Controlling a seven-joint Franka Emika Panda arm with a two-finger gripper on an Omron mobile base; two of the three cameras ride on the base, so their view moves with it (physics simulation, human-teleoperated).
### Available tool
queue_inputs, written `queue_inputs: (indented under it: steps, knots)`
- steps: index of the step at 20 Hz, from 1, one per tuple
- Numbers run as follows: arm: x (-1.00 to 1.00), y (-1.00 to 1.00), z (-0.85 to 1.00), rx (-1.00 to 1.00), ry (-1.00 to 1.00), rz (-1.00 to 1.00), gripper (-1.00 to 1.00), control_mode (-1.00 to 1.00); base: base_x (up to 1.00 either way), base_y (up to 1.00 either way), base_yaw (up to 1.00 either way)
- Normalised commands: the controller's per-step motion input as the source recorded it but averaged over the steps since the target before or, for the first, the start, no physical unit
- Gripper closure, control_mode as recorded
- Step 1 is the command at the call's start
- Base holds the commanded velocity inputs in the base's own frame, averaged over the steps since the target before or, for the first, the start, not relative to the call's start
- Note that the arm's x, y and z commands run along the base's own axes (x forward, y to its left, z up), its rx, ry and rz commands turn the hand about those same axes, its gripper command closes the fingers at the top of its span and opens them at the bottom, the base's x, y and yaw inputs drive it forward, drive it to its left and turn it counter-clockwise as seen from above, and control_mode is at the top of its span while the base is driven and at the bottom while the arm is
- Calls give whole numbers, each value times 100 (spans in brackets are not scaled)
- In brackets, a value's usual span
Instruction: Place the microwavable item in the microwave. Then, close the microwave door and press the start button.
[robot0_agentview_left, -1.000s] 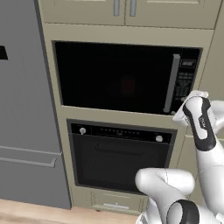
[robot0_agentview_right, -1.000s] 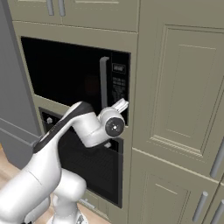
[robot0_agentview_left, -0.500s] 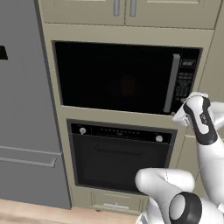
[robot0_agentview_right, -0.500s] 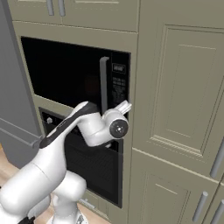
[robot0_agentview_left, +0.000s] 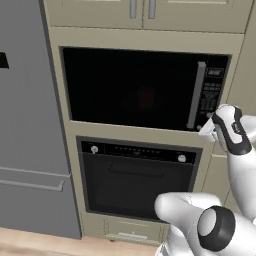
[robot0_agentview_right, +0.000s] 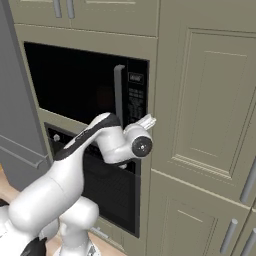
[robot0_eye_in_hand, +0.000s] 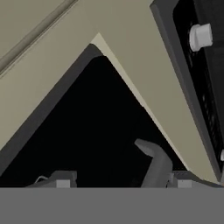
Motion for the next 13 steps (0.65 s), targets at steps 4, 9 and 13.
queue_inputs:
  steps: [4, 9, 13]
  knots:
    - [28, -5, -13, 2, 0, 0, -100, -100, 0, 0, 0]
    - [28, 0, -13, 0, 0, 0, -100, -100, 0, 0, 0]
    - [17, 0, -1, 0, 0, 0, -100, -100, 0, 0, 0]
